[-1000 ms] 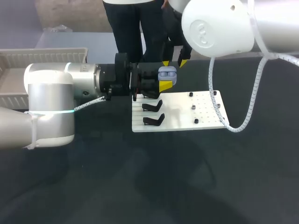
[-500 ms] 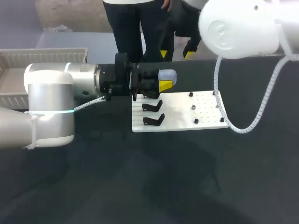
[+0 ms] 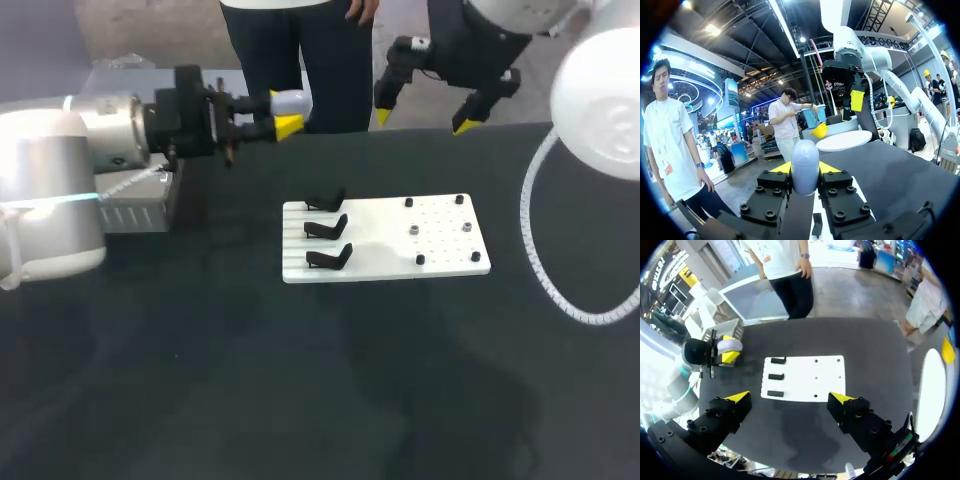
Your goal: Pick up each earbud case from the left stands, insert the matching earbuds, close the lid, and place the case in the box.
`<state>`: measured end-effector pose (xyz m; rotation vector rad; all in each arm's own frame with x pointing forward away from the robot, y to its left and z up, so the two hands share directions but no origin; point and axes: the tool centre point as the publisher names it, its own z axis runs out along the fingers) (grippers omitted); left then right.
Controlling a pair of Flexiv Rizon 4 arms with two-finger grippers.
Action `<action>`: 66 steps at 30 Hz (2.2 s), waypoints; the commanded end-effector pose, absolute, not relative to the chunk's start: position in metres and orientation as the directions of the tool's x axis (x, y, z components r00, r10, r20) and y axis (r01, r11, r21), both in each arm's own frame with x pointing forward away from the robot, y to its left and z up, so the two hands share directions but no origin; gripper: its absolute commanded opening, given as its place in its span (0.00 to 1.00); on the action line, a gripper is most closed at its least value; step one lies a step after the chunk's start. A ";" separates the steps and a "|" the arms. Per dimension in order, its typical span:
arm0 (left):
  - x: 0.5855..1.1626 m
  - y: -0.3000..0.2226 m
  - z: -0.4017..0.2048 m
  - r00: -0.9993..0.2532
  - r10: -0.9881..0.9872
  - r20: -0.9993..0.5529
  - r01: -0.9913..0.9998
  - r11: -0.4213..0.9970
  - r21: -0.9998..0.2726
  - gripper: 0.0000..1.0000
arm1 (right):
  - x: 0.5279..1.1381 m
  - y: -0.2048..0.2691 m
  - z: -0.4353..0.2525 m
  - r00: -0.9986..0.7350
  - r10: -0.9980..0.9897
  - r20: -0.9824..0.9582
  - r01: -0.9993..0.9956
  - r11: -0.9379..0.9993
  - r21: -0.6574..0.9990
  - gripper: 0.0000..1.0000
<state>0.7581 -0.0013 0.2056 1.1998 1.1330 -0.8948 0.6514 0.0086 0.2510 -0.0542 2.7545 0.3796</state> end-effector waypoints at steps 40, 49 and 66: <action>0.812 0.245 0.100 0.041 0.241 -0.970 0.754 0.629 0.188 1.00 | 0.613 0.017 0.232 -0.914 0.101 -0.393 -0.013 0.960 0.279 1.00; 0.790 0.227 0.130 0.063 0.241 -0.969 0.767 0.609 0.201 1.00 | 0.605 0.004 0.252 -0.875 -0.065 -0.480 -0.252 0.908 0.336 1.00; 0.708 0.152 0.161 -0.023 0.213 -0.977 0.801 0.589 0.110 1.00 | 0.587 -0.017 0.259 -0.740 -0.306 -0.599 -0.574 0.752 0.324 1.00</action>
